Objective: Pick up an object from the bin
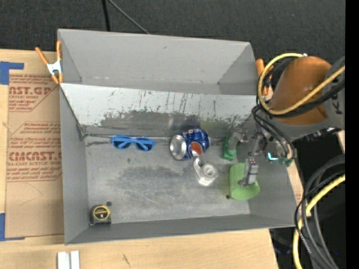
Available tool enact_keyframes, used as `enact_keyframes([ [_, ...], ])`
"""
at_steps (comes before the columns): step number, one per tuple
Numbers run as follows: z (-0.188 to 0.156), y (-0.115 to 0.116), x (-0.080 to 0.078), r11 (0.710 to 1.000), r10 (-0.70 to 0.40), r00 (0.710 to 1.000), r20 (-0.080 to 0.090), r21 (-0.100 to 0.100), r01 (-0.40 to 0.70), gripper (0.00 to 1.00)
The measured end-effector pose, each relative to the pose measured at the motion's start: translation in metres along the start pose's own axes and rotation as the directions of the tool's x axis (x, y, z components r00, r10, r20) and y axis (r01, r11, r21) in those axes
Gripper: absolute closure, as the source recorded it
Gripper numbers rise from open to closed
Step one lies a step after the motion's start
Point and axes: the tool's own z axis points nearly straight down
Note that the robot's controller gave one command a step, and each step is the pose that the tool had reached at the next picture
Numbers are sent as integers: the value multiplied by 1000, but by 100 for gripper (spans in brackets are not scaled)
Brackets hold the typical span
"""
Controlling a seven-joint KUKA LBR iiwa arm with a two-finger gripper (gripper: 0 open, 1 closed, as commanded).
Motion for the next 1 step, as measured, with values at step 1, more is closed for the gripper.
enact_keyframes([
  [1, 80, -16, 22, 1000, 16, 1000, -2, -1, -16, 0],
])
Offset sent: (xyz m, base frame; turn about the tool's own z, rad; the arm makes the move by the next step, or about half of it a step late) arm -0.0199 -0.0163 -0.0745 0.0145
